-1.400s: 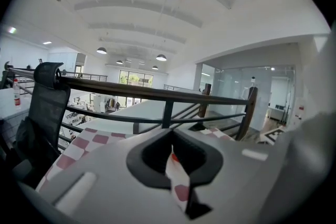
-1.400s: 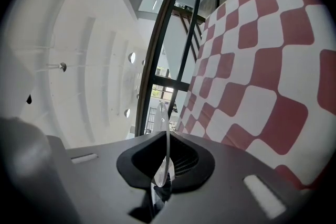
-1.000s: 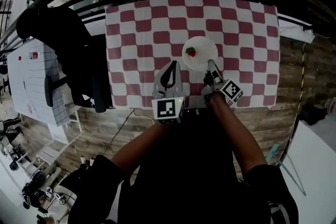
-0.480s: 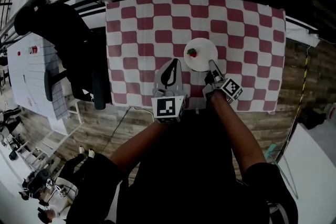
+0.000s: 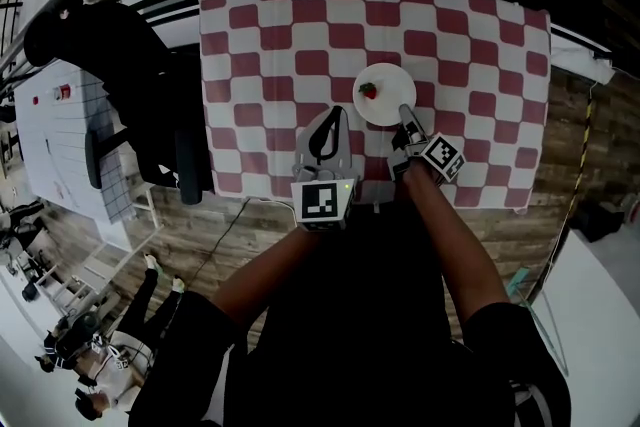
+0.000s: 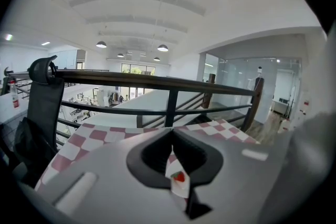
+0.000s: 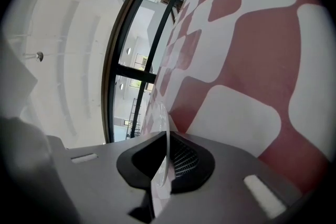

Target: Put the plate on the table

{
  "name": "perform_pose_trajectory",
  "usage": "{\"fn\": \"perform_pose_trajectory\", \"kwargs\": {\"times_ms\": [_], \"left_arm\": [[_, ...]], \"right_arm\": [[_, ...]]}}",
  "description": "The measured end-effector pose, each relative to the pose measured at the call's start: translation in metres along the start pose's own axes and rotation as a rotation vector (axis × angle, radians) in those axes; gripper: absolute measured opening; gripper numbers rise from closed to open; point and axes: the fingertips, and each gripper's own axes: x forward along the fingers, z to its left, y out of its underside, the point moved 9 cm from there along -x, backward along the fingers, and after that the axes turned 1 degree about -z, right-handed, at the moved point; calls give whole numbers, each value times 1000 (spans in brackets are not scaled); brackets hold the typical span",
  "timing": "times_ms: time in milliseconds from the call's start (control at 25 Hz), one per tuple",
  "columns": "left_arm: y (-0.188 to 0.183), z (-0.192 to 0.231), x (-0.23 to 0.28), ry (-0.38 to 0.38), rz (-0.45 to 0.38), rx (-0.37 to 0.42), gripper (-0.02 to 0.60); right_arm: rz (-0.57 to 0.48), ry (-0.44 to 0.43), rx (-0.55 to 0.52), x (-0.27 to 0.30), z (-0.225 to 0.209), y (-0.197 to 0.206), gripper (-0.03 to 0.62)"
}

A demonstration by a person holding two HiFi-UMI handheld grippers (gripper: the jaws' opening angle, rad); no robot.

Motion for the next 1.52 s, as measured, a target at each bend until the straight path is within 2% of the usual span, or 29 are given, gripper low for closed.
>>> {"fn": "perform_pose_trajectory", "kwargs": {"times_ms": [240, 480, 520, 600, 800, 960, 1160, 1520], "left_arm": [[1, -3, -3, -2, -9, -7, 9], [1, -2, -11, -15, -28, -6, 9], [1, -1, -12, -16, -27, -7, 9], [2, -2, -13, -9, -9, -19, 9], [9, -11, -23, 20, -11, -22, 9], [9, -15, -29, 24, -22, -18, 11], [6, -23, -32, 49, -30, -22, 11], [4, -35, -40, 59, -46, -8, 9]], "right_arm": [[-27, 46, 22, 0, -1, 6, 12], [-30, 88, -7, -2, 4, 9, 18], [-26, 90, 1, -2, 5, 10, 38], [-16, 84, 29, 0, 6, 11, 126], [5, 89, -21, -4, 12, 13, 205], [11, 128, -74, -10, 17, 11, 266], [-9, 144, -87, -22, 18, 5, 267], [-53, 68, -67, -47, 40, -1, 264]]}}
